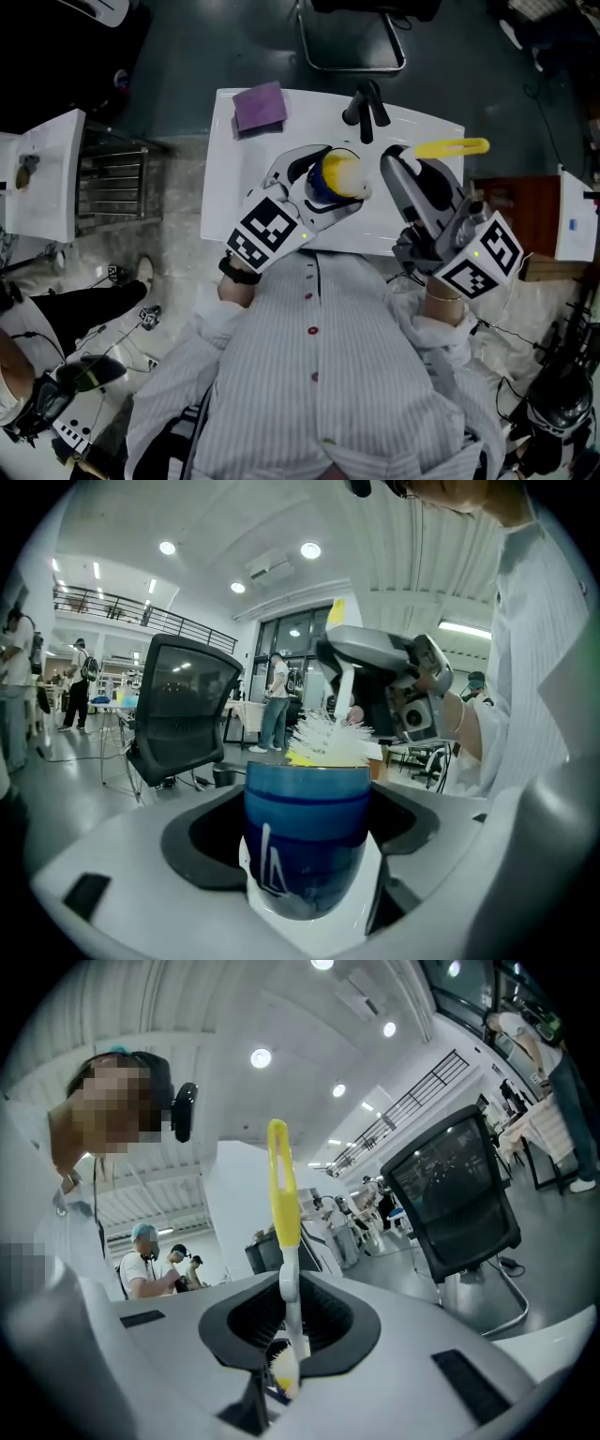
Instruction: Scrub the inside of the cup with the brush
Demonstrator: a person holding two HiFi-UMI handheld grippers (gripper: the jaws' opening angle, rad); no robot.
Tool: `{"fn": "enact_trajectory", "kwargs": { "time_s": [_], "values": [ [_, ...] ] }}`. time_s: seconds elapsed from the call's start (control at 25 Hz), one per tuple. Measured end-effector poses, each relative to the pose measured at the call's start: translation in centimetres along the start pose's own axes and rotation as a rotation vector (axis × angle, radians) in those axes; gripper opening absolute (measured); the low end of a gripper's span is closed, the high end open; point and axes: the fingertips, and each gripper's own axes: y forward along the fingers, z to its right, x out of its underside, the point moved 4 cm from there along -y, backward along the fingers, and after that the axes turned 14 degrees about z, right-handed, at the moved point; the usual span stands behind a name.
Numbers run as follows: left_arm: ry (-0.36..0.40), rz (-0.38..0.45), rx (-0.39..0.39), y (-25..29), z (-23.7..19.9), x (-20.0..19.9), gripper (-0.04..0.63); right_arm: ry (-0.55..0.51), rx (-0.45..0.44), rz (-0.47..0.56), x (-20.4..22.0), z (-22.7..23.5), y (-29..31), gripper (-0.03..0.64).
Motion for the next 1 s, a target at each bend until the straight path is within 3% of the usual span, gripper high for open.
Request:
{"fn": "enact_trajectory", "kwargs": {
  "time_s": [0.24,0.52,1.0],
  "values": [
    [-0.005,-0.024,-0.007,0.2,-0.2,0.5,0.397,-0.125,-0.039,-0.056,1.1,-3.1,1.0,0.058],
    [-0.008,-0.018,0.018,0.2,1.1,0.6,0.397,-0.171,-0.093,-0.107,1.6,-3.2,3.8,0.058],
    [0.008,0.015,0.009,-0.9,1.5,-0.5,0.397,0.013,-0.022,-0.050,-0.2,0.6,1.4,0.057]
  ]
}}
